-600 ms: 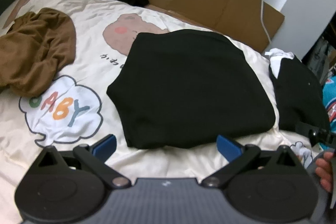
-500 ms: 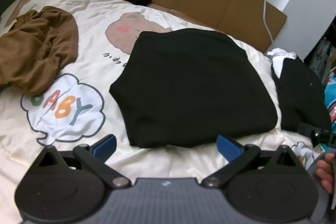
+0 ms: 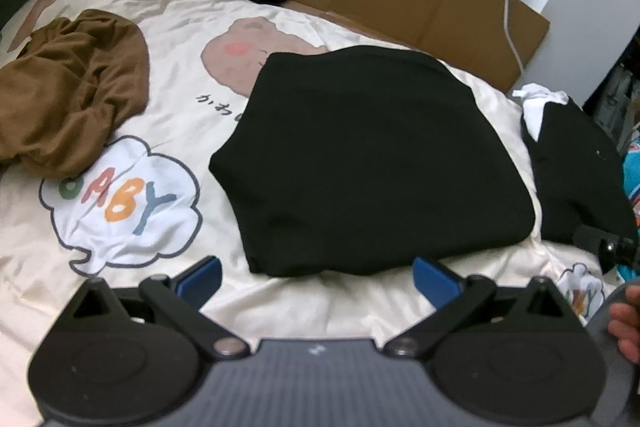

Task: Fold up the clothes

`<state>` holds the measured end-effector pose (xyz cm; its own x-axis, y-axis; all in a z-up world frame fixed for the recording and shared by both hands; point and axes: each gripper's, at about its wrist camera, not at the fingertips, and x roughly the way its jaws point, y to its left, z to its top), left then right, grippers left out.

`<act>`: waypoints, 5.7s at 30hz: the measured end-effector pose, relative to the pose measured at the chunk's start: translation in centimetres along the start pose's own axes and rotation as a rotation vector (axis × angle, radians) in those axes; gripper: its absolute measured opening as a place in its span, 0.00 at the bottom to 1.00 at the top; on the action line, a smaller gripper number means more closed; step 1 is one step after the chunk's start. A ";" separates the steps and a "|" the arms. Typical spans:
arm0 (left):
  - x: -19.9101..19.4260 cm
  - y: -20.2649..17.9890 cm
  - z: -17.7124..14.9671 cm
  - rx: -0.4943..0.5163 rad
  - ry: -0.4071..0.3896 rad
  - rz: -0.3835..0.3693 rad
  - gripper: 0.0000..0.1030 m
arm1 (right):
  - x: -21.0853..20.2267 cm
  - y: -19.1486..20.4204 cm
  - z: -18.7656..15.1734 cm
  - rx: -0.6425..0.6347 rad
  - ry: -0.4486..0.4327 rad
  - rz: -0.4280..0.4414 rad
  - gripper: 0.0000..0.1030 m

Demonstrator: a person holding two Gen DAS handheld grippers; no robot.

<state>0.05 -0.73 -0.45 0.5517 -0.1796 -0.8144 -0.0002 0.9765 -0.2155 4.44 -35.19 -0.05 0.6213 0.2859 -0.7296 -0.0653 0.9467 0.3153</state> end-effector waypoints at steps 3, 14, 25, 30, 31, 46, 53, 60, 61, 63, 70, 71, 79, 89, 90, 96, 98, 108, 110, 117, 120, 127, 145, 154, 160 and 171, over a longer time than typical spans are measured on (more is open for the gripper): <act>-0.2 0.2 0.0 0.001 -0.006 -0.001 1.00 | 0.1 0.0 0.0 -0.004 -0.001 -0.001 1.00; -0.3 0.3 0.3 0.005 -0.007 -0.018 1.00 | -0.1 0.5 -0.2 0.004 -0.008 -0.014 1.00; -0.4 0.3 0.4 -0.006 -0.013 -0.038 1.00 | 0.0 0.8 -0.5 0.000 -0.002 -0.016 1.00; -0.5 0.2 0.5 -0.015 -0.023 -0.052 1.00 | 0.1 1.0 -0.5 -0.004 0.000 -0.021 1.00; -0.5 0.2 0.5 -0.017 -0.025 -0.060 1.00 | 0.1 1.1 -0.6 -0.006 0.000 -0.022 1.00; -0.3 -0.6 0.3 0.026 -0.007 -0.059 1.00 | 0.0 0.8 -0.4 -0.008 -0.008 -0.030 1.00; -0.2 -0.7 0.2 0.035 -0.003 -0.050 1.00 | 0.0 0.9 -0.5 -0.013 -0.008 -0.034 1.00; -0.1 -0.6 0.2 0.048 -0.001 -0.046 1.00 | 0.1 1.1 -0.5 -0.018 -0.003 -0.042 1.00; 0.1 -0.6 0.2 0.046 0.002 -0.048 1.00 | 0.2 1.1 -0.5 -0.017 0.001 -0.042 1.00; 0.3 -0.6 0.1 0.046 0.011 -0.051 1.00 | 0.4 1.2 -0.5 -0.019 0.016 -0.052 1.00; 1.4 -0.8 -0.3 0.037 0.062 -0.060 1.00 | 0.9 1.2 -0.5 -0.017 0.045 -0.069 1.00; 1.4 -0.7 -0.2 0.021 0.062 -0.072 1.00 | 0.9 1.1 -0.4 -0.013 0.045 -0.065 1.00; 0.7 -1.1 1.2 -0.063 0.059 -0.090 1.00 | 0.6 0.4 -0.1 0.033 0.038 -0.026 0.99; 1.5 -2.0 0.3 -0.171 0.079 -0.031 0.85 | 1.1 -0.3 0.0 0.084 0.039 0.004 0.89; 1.5 -2.1 0.2 -0.164 0.079 -0.021 0.83 | 1.3 -0.4 0.1 0.092 0.046 0.007 0.89; 1.5 -1.7 0.2 -0.212 0.071 -0.049 0.79 | 1.4 -1.4 0.3 0.159 0.029 0.002 0.84; 1.5 -1.5 0.4 -0.239 0.075 -0.054 0.78 | 1.6 -1.7 0.3 0.188 0.032 0.013 0.83; 1.8 -1.6 1.1 -0.410 0.105 -0.073 0.69 | 2.8 -3.3 0.2 0.289 0.063 0.055 0.79; 2.2 -1.3 0.8 -0.445 0.118 -0.059 0.62 | 3.0 -3.6 0.2 0.308 0.067 0.063 0.79; 2.8 -0.8 0.2 -0.530 0.140 -0.037 0.55 | 3.7 -3.9 0.0 0.330 0.085 0.072 0.79; 2.5 -1.4 0.8 -0.532 0.122 -0.024 0.55 | 4.1 -4.1 0.2 0.340 0.092 0.079 0.79; 2.6 -2.6 1.3 -0.574 0.117 -0.041 0.58 | 4.6 -4.3 0.4 0.350 0.106 0.092 0.79; 3.5 -3.7 -0.3 -0.592 0.155 0.012 0.65 | 5.0 -5.0 0.5 0.379 0.121 0.125 0.79; 3.4 -0.1 -0.3 -0.654 0.128 0.045 0.67 | 5.1 -6.0 0.5 0.445 0.100 0.136 0.79; 3.2 2.4 -0.4 -0.737 0.111 0.065 0.67 | 5.4 -6.5 0.5 0.494 0.101 0.154 0.79; 5.2 4.3 -1.0 -0.912 0.152 0.041 0.65 | 6.4 -7.2 0.5 0.550 0.114 0.164 0.78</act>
<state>2.07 2.43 -6.21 0.4217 -0.2235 -0.8787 -0.7091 0.5227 -0.4733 9.29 -40.26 -6.64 0.5474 0.4655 -0.6954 0.2801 0.6811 0.6765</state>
